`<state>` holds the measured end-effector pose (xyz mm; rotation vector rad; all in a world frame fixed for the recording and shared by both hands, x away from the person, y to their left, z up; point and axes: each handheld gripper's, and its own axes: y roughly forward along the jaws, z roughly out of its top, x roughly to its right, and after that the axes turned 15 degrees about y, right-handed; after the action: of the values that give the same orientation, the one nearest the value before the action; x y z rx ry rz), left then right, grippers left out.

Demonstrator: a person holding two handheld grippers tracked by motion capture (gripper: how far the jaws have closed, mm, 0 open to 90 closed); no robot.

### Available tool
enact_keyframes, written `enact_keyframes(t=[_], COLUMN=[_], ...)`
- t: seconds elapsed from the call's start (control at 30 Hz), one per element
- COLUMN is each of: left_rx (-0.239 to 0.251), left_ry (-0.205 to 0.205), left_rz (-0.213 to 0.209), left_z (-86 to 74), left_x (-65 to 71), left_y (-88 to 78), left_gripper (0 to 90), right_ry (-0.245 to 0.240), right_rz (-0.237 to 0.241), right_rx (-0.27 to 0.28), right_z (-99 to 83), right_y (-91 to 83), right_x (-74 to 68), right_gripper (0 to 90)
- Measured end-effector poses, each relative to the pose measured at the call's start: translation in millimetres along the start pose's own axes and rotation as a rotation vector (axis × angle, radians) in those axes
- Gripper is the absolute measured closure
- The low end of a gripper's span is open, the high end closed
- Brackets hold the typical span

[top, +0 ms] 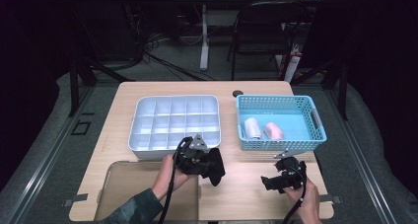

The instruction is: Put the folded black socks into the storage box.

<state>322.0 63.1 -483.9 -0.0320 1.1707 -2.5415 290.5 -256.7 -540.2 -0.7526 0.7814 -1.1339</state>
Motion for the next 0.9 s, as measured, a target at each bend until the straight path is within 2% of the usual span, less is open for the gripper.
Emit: enact_keyframes(t=[0.2, 0.4, 0.9], left_rx=[0.002, 0.002, 0.05], left_ry=[0.012, 0.024, 0.012], left_rz=[0.009, 0.035, 0.089], left_z=[1.6, 3.8, 10.0], left_x=[-3.1, -5.1, -17.7], left_y=[-5.3, -11.3, -31.3], left_gripper=[65.4, 65.4, 65.5], right_ry=[0.006, 0.006, 0.004], right_rz=[-0.006, -0.011, -0.023], right_rx=[0.004, 0.005, 0.007], right_z=[0.1, 0.8, 2.3], right_y=[0.4, 0.2, 0.8], right_x=[1.4, 1.3, 1.2], right_gripper=[0.0, 0.0, 0.0])
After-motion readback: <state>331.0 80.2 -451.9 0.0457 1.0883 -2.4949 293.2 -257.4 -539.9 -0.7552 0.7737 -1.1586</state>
